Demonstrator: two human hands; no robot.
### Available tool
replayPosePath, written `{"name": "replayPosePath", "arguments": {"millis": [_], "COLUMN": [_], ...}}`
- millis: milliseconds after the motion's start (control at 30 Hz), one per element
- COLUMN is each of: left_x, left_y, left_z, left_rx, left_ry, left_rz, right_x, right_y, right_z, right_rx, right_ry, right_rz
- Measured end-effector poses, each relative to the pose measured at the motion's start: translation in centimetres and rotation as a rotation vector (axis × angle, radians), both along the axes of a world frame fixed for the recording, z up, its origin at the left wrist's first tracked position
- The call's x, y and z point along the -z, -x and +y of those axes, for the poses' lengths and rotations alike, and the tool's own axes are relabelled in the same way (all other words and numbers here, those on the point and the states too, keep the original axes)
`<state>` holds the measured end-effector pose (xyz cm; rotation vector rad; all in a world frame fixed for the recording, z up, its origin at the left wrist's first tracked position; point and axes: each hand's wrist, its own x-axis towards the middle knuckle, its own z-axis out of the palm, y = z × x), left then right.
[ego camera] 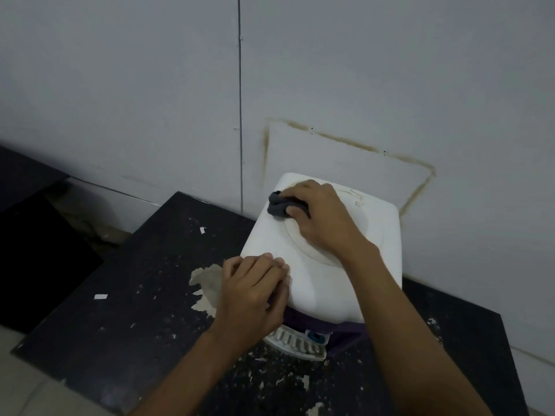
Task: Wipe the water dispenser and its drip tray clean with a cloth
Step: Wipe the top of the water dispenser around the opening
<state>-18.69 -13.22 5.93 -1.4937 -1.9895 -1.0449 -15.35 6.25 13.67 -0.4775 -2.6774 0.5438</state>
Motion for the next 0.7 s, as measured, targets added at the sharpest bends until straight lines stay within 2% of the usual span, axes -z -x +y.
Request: {"name": "replayPosePath", "arguments": {"millis": [67, 133, 267, 367, 433, 500, 600, 700], "left_x": [0.1, 0.3, 0.7, 0.4, 0.0, -0.5, -1.2, -1.4], "left_y": [0.4, 0.7, 0.9, 1.3, 1.5, 1.8, 2.3, 2.3], "left_z": [-0.2, -0.4, -0.2, 0.4, 0.5, 0.4, 0.7, 1.4], "left_rx": [0.006, 0.018, 0.078, 0.105, 0.126, 0.145, 0.157, 0.154], "left_ry": [0.001, -0.012, -0.039, -0.025, -0.002, 0.028, 0.047, 0.023], "left_rz": [0.018, 0.029, -0.043, -0.049, -0.02, 0.016, 0.035, 0.019], "right_x": [0.4, 0.6, -0.8, -1.5, -1.2, -0.4, -0.3, -1.8], "right_y": [0.8, -0.3, -3.5, -1.9, 0.3, 1.4, -0.2, -2.4], "right_z": [-1.3, -2.1, -1.0, -0.1, -0.7, -1.9, -2.6, -1.2], "right_rx": [0.003, -0.093, -0.253, -0.124, 0.023, 0.077, -0.095, -0.248], "right_ry": [-0.074, -0.11, 0.03, 0.195, 0.113, 0.019, 0.002, 0.203], "right_rz": [-0.016, -0.041, -0.082, -0.045, -0.032, -0.025, -0.061, -0.142]}}
